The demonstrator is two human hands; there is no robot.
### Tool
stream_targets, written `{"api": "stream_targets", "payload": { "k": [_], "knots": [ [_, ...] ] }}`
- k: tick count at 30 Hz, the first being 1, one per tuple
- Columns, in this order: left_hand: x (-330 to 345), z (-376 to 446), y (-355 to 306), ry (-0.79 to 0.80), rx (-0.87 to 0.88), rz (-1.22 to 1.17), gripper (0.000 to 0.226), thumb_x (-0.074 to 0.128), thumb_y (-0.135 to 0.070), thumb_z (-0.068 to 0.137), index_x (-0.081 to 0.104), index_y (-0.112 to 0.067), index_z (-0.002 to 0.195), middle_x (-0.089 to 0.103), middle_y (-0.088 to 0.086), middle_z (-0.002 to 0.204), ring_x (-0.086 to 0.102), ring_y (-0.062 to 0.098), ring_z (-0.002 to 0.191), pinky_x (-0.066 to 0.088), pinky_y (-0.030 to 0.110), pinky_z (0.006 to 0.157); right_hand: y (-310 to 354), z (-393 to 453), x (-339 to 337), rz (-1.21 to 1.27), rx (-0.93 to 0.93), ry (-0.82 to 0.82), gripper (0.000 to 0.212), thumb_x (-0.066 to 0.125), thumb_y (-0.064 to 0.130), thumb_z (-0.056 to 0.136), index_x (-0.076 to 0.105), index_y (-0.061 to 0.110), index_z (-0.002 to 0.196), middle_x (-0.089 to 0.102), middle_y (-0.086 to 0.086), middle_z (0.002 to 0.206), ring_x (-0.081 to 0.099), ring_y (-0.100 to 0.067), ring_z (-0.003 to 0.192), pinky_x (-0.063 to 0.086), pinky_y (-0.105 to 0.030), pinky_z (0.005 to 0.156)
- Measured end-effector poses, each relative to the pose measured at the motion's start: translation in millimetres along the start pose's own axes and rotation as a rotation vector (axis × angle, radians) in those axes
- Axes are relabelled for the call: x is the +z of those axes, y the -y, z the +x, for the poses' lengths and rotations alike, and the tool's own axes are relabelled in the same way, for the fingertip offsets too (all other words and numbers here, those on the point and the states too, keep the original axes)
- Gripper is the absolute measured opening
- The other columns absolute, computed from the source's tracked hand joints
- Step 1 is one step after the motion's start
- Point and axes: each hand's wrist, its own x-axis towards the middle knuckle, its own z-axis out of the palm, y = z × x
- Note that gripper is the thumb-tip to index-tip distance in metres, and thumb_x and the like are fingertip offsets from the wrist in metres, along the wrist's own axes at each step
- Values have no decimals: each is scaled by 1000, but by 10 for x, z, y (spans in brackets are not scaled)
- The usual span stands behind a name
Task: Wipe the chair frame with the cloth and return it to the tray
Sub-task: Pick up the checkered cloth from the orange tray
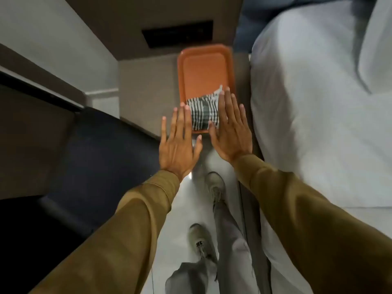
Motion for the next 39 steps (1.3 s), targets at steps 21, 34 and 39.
{"api": "stream_targets", "payload": {
  "k": [21,34,39],
  "knots": [
    [1182,930,291,63,-80,-93,78,36,-44,114,4,-8,175,14,15,185,14,32,173,10,58,142,-631,1855,1118,-172,-193,504,98,69,39,102,11,15,176,27,-15,181,25,-36,169,12,-49,141],
    [722,975,325,158,-18,-106,92,-3,-67,109,16,-5,174,19,15,183,17,30,172,12,58,142,-491,1952,766,29,-168,494,69,74,30,99,46,20,162,61,-11,157,55,-34,148,43,-48,127],
    [517,746,449,204,45,-45,80,19,-52,110,7,-8,175,11,12,186,11,26,173,9,55,143,-497,1573,337,463,70,351,77,68,15,104,30,5,170,53,-17,164,54,-31,151,39,-28,124]
  ]
}}
